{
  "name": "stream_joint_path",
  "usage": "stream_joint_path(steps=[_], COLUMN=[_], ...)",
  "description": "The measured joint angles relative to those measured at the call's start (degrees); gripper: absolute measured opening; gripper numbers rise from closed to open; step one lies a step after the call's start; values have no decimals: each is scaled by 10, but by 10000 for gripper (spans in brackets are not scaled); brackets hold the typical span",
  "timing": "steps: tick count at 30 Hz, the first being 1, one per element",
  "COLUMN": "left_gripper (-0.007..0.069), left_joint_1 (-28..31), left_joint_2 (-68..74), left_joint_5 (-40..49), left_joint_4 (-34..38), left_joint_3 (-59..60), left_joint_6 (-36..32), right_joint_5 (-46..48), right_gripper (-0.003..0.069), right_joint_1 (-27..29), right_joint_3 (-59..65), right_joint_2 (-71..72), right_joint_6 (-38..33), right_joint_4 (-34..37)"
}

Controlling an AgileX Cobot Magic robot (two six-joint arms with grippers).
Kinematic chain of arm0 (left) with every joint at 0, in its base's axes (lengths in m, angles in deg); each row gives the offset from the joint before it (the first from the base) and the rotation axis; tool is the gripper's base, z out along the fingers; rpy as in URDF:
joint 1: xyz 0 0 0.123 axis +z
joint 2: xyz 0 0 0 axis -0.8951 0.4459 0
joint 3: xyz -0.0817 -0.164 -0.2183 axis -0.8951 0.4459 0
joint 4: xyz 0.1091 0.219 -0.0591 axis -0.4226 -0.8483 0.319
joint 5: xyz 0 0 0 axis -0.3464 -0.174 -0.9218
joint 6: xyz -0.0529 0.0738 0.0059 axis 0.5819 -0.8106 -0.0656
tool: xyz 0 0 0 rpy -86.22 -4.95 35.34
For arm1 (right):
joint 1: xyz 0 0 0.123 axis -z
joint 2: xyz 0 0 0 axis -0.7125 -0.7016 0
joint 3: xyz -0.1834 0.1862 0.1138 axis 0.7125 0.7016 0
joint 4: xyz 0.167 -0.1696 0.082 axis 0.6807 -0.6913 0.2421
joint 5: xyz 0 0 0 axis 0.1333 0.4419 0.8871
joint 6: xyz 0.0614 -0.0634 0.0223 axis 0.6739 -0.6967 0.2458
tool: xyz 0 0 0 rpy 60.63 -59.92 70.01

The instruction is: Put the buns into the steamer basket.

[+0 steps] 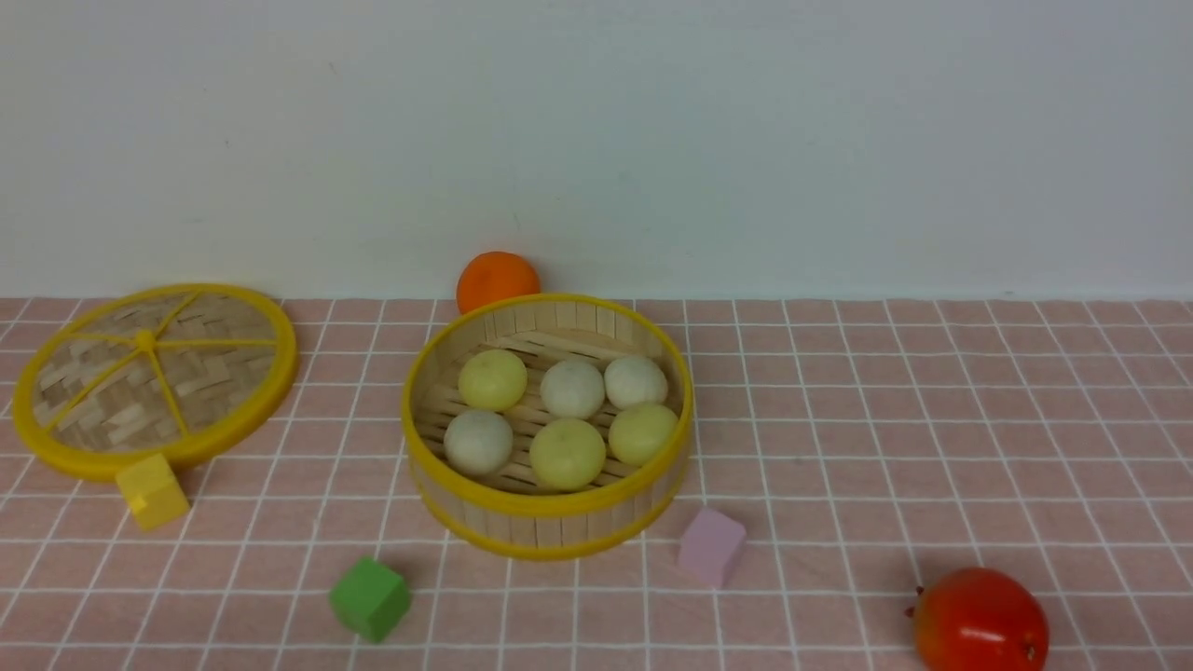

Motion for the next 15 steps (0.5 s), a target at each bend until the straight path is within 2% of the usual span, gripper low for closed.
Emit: stream_joint_path(steps=[15], left_gripper=[237], left_joint_1=[-1], left_joint_2=[0], left_joint_5=[0], left_joint_4=[0], left_joint_3=[0], left_joint_6=[0], right_joint_5=[0], right_gripper=[27], right_joint_1=[0], right_joint_3=[0], right_joint_2=[0], right_joint_6=[0], right_joint_4=[0])
